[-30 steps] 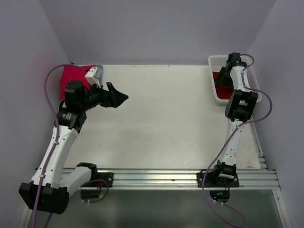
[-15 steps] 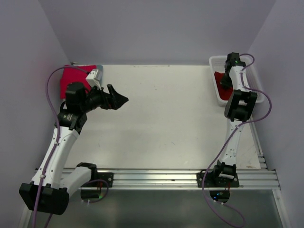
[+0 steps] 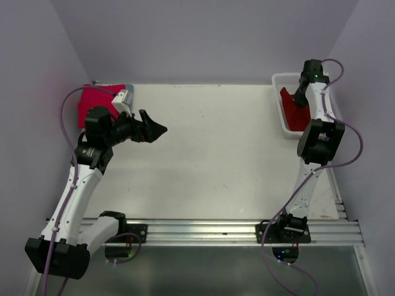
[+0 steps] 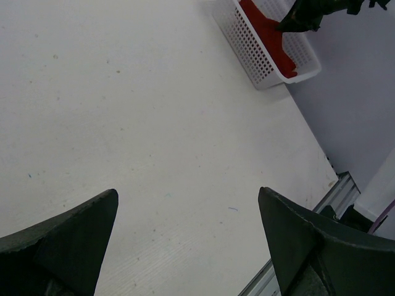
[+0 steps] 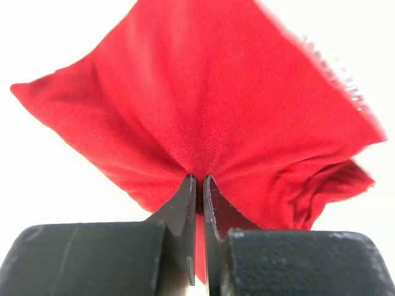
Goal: Fold and stack the t-shirts
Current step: Grab the tshirt from the pile, then move the tshirt to the center of the board
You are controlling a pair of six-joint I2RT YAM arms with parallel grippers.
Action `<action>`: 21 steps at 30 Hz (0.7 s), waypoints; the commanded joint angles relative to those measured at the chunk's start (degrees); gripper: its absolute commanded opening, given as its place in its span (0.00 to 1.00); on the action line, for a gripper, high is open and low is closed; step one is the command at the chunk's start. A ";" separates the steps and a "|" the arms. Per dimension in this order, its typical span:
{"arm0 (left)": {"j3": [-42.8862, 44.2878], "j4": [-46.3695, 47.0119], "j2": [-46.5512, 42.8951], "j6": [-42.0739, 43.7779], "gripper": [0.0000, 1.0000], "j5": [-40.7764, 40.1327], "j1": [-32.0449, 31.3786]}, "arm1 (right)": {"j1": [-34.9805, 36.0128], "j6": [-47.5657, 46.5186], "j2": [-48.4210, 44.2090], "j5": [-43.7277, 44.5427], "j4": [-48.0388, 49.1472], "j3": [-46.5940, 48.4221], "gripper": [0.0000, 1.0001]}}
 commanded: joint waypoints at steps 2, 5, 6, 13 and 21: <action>-0.83 2.84 -1.10 -1.11 1.00 2.10 0.50 | -0.38 0.40 -14.81 -0.62 8.31 -2.51 0.00; -1.00 3.55 -1.01 -1.46 1.00 2.80 0.50 | -0.46 0.48 -20.35 -3.34 11.73 -7.06 0.00; -1.00 3.64 -1.01 -1.46 1.00 2.97 0.50 | -0.38 0.48 -21.76 -6.13 12.96 -8.30 0.00; -1.79 4.60 -1.53 -1.72 1.00 2.80 0.50 | -0.20 2.06 -37.93 -29.84 32.36 -22.97 0.00; -1.18 4.78 -2.06 -1.46 1.00 2.63 0.50 | 1.64 6.10 -50.58 -50.87 40.74 -28.35 0.00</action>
